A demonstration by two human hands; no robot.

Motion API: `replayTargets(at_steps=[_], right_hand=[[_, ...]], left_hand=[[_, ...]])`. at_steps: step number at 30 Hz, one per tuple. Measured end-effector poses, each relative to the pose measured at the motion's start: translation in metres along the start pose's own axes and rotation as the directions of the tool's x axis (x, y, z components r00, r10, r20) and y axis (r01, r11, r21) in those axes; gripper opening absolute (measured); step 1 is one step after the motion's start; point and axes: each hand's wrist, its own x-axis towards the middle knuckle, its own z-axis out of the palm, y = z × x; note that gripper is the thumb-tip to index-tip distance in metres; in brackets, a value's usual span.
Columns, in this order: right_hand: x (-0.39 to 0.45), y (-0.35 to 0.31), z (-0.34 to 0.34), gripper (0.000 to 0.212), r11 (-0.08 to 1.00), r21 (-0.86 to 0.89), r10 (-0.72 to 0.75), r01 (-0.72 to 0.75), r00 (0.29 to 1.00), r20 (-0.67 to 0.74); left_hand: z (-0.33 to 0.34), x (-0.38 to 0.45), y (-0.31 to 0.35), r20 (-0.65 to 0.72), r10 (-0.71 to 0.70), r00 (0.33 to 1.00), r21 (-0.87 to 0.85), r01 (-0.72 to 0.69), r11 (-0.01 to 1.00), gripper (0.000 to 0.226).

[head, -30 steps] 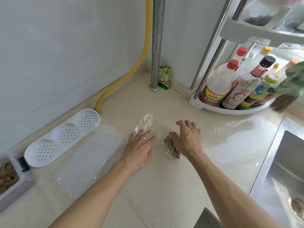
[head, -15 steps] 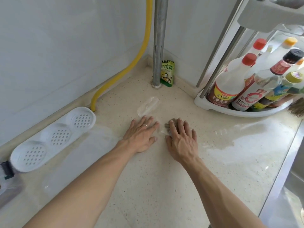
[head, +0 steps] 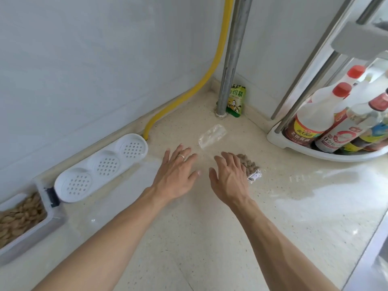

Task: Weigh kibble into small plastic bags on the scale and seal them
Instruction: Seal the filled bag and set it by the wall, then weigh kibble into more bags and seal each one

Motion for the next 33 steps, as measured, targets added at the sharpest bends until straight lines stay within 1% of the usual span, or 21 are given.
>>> replayTargets(at_steps=[3,5,8,10,11,13,15,17,19,22,24,26,28,29,31,33], right_hand=[[0.004,-0.041,0.006,0.04,0.994,0.082,-0.078,0.076,0.997,0.021],[0.004,-0.068,0.013,0.044,0.987,0.107,-0.126,0.12,0.991,0.054],[0.002,-0.101,0.026,0.062,0.984,0.086,-0.166,0.155,0.975,0.15],[-0.001,-0.114,0.035,0.074,0.987,0.047,-0.158,0.152,0.961,0.227],[-0.003,-0.116,0.04,0.075,0.989,0.024,-0.145,0.144,0.955,0.257],[-0.007,-0.117,0.047,0.066,0.991,-0.009,-0.126,0.133,0.955,0.267],[-0.013,-0.115,0.052,0.052,0.991,0.022,-0.133,0.131,0.974,0.183],[-0.017,-0.114,0.055,0.046,0.988,0.086,-0.137,0.131,0.988,0.073],[-0.016,-0.116,0.053,0.043,0.983,0.157,-0.104,0.097,0.994,0.038],[-0.012,-0.119,0.045,0.032,0.969,0.241,-0.072,0.062,0.997,0.034],[-0.012,-0.12,0.04,0.026,0.942,0.333,-0.058,0.045,0.998,0.028],[-0.014,-0.122,0.035,0.027,0.905,0.425,-0.022,0.002,0.999,0.043],[-0.018,-0.124,0.031,0.025,0.883,0.468,0.01,-0.03,0.999,0.045],[-0.019,-0.125,0.03,0.023,0.875,0.484,0.023,-0.032,0.999,0.024],[-0.023,-0.126,0.025,0.02,0.847,0.53,0.061,-0.048,0.998,-0.008],[-0.026,-0.131,0.015,0.017,0.785,0.615,0.098,-0.073,0.995,-0.007]], left_hand=[[-0.006,-0.038,-0.026,-0.149,-0.164,0.975,-0.057,0.157,0.986,0.056],[-0.006,-0.065,-0.043,-0.177,-0.285,0.942,-0.081,0.275,0.958,0.062],[-0.001,-0.099,-0.063,-0.165,-0.413,0.896,-0.067,0.408,0.911,0.076],[0.002,-0.117,-0.073,-0.125,-0.515,0.848,-0.062,0.511,0.857,0.087],[0.004,-0.124,-0.077,-0.099,-0.558,0.824,-0.053,0.555,0.83,0.092],[0.006,-0.134,-0.084,-0.059,-0.594,0.802,0.009,0.596,0.803,0.097],[0.008,-0.14,-0.086,-0.08,-0.587,0.806,0.043,0.591,0.806,0.096],[0.008,-0.142,-0.086,-0.162,-0.554,0.816,0.031,0.566,0.824,0.091],[0.006,-0.141,-0.084,-0.218,-0.52,0.826,0.027,0.537,0.843,0.086],[0.002,-0.141,-0.085,-0.295,-0.481,0.825,0.005,0.505,0.863,0.081],[-0.005,-0.142,-0.085,-0.369,-0.442,0.817,-0.049,0.458,0.888,0.068],[-0.013,-0.144,-0.085,-0.425,-0.421,0.801,-0.133,0.405,0.905,0.043],[-0.022,-0.146,-0.086,-0.44,-0.427,0.79,-0.19,0.383,0.904,0.014],[-0.026,-0.147,-0.088,-0.442,-0.432,0.787,-0.207,0.379,0.902,0.006],[-0.033,-0.149,-0.091,-0.43,-0.443,0.786,-0.256,0.365,0.895,0.004],[-0.042,-0.152,-0.093,-0.411,-0.462,0.786,-0.339,0.339,0.878,0.005]])
